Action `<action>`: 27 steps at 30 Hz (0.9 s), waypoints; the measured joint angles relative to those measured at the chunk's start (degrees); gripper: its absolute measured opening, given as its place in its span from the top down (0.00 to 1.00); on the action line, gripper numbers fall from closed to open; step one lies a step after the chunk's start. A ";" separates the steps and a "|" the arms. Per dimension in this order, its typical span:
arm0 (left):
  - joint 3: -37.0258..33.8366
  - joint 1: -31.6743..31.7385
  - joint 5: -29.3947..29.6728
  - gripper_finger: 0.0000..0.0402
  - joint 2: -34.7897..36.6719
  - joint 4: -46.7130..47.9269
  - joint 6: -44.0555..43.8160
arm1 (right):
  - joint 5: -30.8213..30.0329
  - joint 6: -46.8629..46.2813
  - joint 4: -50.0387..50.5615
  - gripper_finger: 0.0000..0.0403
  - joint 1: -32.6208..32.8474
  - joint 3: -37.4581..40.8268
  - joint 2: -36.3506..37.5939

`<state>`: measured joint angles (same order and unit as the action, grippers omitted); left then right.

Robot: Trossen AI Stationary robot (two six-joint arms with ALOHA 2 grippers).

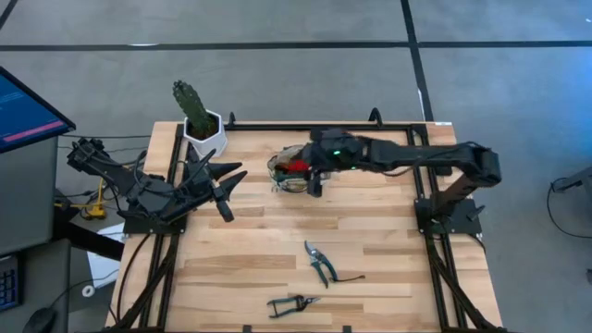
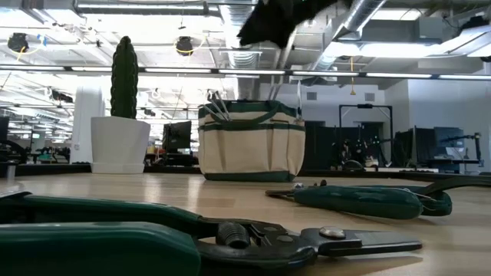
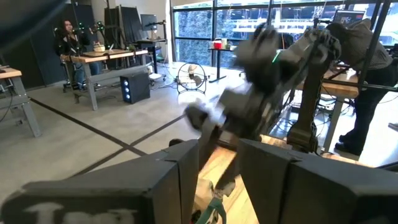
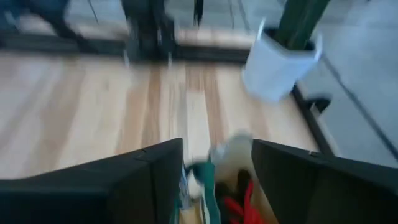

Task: Pick & Place Garden tools in Gardening bag
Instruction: Adjust the gardening bag on the table

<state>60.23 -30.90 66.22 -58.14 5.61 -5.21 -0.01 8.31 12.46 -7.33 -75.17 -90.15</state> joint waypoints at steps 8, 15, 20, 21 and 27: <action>0.00 -0.85 -1.62 0.75 -0.01 0.00 0.00 | -0.02 -9.98 1.30 0.69 2.78 -1.18 13.58; 0.00 -3.05 -1.62 0.75 0.01 0.00 0.00 | -0.06 -15.04 7.78 0.84 7.45 -1.21 21.77; 0.00 -3.82 -1.61 0.75 0.01 0.00 0.00 | -4.36 -19.41 13.79 0.95 12.69 -1.21 23.62; 0.00 -3.94 -1.60 0.75 0.01 0.00 0.00 | -5.85 -20.05 15.00 0.97 13.94 -1.21 23.72; 0.00 -5.46 -1.60 0.75 0.01 -0.01 0.00 | -17.78 -24.77 19.72 0.98 22.08 -1.08 23.11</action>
<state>60.23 -36.36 64.62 -58.13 5.60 -5.21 -17.79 -16.47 32.18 14.74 -76.26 -67.04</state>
